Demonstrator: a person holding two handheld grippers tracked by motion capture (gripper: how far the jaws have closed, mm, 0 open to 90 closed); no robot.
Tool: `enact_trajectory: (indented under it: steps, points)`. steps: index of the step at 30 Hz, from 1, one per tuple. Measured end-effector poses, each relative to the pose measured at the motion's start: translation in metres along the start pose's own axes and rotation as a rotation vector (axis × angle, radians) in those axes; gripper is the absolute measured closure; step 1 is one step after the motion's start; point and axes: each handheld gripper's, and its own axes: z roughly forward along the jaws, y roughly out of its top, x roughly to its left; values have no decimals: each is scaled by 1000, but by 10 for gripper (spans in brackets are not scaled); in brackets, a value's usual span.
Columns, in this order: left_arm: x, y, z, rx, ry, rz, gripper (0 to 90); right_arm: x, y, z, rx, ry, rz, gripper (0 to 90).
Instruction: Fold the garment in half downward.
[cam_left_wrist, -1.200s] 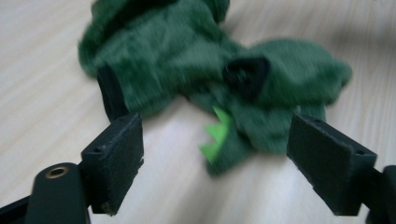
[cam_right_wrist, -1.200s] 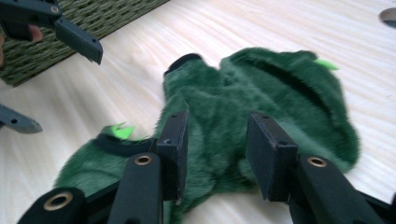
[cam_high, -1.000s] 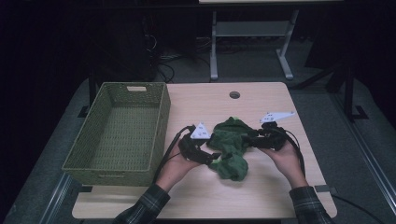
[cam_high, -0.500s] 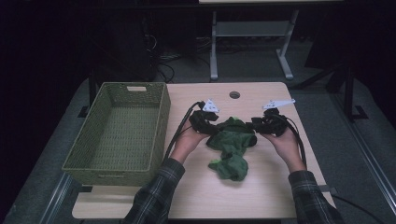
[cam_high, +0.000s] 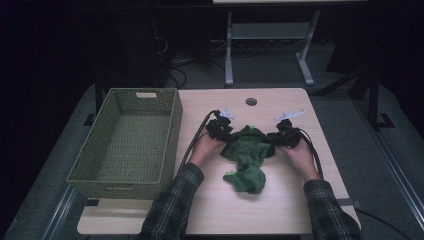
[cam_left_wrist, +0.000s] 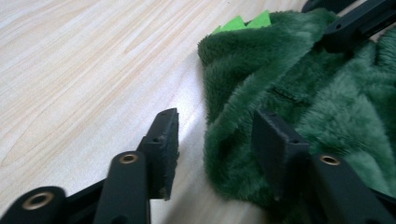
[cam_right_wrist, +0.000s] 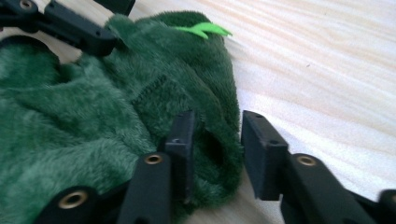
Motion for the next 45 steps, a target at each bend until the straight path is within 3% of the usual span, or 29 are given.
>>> enact_trajectory:
  steps: [4,6,10,13,19,22,23,27,34,36,45]
  points:
    - [0,0,4,17,-2,0,604,0,-1,4,10,3,4,738]
    - [-2,0,6,30,1,18,646,0,-1,5,13,5,4,774]
    - [-3,1,7,37,-8,36,805,2,0,3,17,0,-2,858]
    - [-6,4,4,9,-8,25,862,3,2,0,6,3,1,868]
    - [-8,13,-10,-48,-14,14,865,5,6,-10,-37,-3,8,874]
    - [-10,21,-20,-64,-12,37,865,4,10,-20,-65,-7,17,875]
    - [-11,23,-21,-69,-13,37,865,3,13,-23,-48,-8,22,875]
    - [-14,34,-34,-110,-12,44,864,4,22,-34,-90,-22,5,878]
    - [-18,54,-56,-159,13,69,861,5,43,-48,-108,-46,-9,878]
    - [-18,55,-61,-162,10,68,861,6,44,-53,-134,-44,-10,878]
    - [-35,44,-69,-161,-23,46,856,16,29,-63,-146,-10,-23,878]
